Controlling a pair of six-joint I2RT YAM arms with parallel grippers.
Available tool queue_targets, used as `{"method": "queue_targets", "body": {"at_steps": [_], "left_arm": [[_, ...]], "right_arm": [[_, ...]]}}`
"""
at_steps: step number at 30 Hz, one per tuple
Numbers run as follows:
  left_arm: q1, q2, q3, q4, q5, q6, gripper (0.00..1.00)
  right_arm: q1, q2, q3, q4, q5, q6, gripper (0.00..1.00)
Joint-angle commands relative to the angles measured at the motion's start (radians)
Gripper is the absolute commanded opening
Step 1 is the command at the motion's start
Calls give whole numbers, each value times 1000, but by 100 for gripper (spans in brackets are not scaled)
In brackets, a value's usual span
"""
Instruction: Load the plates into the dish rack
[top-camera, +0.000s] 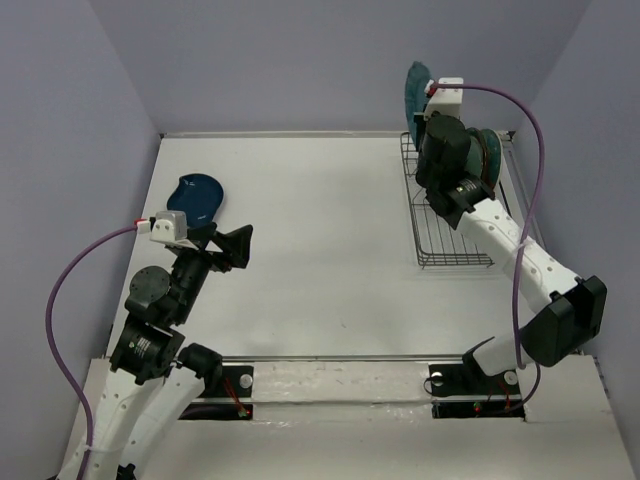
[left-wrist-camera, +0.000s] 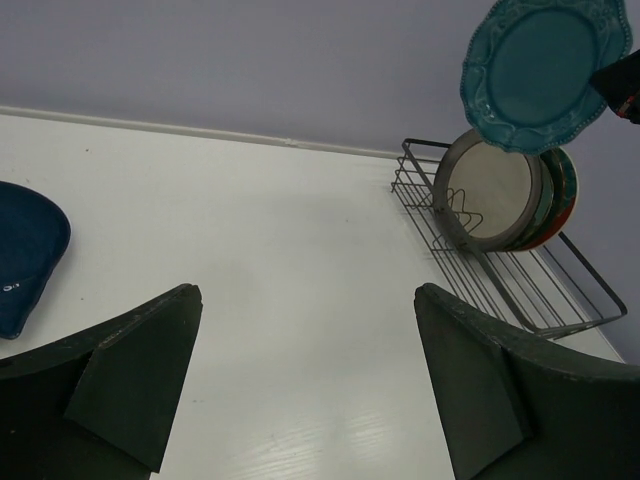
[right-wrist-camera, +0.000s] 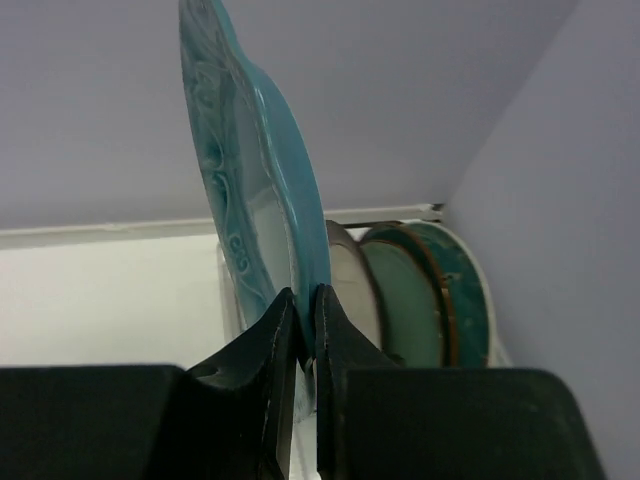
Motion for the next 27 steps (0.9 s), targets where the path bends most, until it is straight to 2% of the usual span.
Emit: {"method": "queue_targets", "body": {"at_steps": [1,7,15,24,27], "left_arm": [[-1,-7,-3,44,14,4,99],[-1,-10,-3,41,10,5,99],[1,-14,-3,38,11,7,99],[-1,-16,-3,40,11,5,99],[-1,-14,-3,40,13,5,99]], "right_arm": [[-22,-27,86,132,105,-218,7],[-42,65,117,131,179,-316,7],[-97,153,137,132,171,-335,7],[-138,188,74,128,160,-297,7],[-149,179,34,111,139,-232,7]]}}
